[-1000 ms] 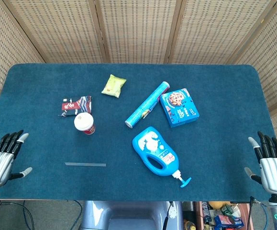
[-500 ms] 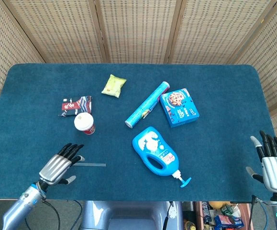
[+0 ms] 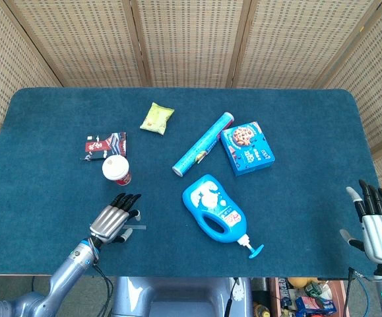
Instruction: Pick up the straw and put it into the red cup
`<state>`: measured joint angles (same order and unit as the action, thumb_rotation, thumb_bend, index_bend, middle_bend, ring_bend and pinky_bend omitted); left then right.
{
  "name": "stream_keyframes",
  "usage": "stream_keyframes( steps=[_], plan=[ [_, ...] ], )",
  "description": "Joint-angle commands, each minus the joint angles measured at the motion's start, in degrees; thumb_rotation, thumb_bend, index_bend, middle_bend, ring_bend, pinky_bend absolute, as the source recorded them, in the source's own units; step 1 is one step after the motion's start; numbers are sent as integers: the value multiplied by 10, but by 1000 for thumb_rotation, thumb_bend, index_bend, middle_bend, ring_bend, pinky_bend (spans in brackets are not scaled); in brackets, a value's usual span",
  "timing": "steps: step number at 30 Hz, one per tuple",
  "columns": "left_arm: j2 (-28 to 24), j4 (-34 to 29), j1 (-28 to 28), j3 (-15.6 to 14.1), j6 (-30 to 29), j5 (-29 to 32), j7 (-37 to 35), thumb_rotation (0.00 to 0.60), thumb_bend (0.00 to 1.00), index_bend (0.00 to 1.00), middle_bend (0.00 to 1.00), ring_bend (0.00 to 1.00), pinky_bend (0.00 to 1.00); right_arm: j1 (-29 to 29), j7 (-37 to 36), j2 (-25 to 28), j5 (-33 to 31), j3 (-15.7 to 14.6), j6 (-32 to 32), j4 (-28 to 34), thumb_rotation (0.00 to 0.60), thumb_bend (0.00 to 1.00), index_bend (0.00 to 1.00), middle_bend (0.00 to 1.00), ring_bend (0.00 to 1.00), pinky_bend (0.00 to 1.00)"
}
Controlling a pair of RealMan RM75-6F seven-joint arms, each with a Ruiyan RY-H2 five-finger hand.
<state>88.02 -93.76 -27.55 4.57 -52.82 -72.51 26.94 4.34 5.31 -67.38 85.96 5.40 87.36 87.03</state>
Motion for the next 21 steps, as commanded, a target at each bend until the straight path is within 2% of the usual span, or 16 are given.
stream_keyframes(
  steps=[1, 21],
  plan=[
    [17, 10, -11, -1, 5, 22, 18, 600, 446, 385, 0, 0, 0, 0, -1, 0, -1, 0, -1, 0, 600, 0, 0, 0, 0, 0],
    [56, 55, -22, -26, -29, 16, 14, 600, 446, 424, 0, 0, 0, 2, -7, 1, -5, -1, -8, -3, 600, 0, 0, 0, 0, 0]
  ],
)
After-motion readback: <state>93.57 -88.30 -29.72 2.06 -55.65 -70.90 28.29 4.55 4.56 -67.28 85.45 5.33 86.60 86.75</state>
